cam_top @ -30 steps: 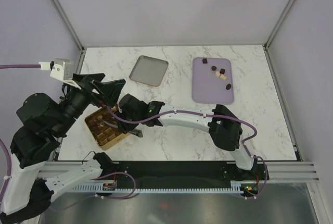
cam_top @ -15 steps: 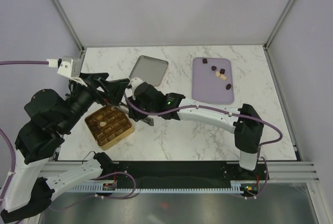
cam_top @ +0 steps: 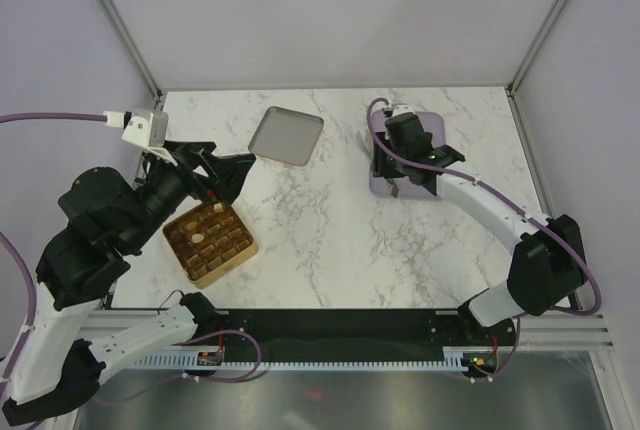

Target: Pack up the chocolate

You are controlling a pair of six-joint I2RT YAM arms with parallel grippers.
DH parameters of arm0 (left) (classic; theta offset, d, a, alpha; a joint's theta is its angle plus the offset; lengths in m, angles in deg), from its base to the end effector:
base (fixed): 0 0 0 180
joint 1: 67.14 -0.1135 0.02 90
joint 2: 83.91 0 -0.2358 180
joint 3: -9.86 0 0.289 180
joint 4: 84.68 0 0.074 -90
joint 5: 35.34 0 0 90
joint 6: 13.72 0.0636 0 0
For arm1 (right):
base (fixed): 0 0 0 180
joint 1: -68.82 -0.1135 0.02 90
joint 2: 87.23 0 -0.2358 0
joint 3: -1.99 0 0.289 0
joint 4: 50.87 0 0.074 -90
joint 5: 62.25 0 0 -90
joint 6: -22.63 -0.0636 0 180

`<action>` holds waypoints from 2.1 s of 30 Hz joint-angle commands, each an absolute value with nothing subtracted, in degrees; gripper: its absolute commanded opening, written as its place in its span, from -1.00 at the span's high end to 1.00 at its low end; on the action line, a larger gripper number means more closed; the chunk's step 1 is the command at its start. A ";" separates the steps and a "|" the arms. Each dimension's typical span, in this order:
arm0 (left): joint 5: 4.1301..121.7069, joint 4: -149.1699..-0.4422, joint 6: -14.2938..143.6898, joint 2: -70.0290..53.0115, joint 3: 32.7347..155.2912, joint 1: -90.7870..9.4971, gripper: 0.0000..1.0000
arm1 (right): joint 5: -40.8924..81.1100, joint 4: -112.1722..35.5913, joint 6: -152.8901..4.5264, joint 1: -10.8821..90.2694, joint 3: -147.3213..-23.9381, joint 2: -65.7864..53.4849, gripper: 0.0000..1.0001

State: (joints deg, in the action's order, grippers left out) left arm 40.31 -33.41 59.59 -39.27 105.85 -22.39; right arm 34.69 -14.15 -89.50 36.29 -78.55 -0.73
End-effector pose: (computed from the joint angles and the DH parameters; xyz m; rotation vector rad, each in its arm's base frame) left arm 0.1306 -0.1073 0.5051 0.1914 1.5948 -0.6428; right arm 0.3362 0.2053 0.2259 -0.1497 2.3292 0.3436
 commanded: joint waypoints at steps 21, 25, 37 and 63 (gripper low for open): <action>42.26 -33.85 58.17 -38.56 103.58 -22.41 -0.99 | 44.27 -5.40 -93.38 55.99 -71.52 -7.86 0.10; 42.53 -33.85 58.17 -38.39 103.23 -22.41 -0.99 | 44.62 -4.96 -93.21 56.16 -71.26 -8.57 0.10; 42.62 -33.77 57.91 -39.00 102.97 -22.41 -0.99 | 44.45 -5.49 -94.00 56.87 -67.83 -9.10 0.11; 43.41 -34.29 57.29 -36.81 103.84 -22.41 -0.99 | 40.14 -9.79 -90.83 60.21 -68.71 -3.12 0.06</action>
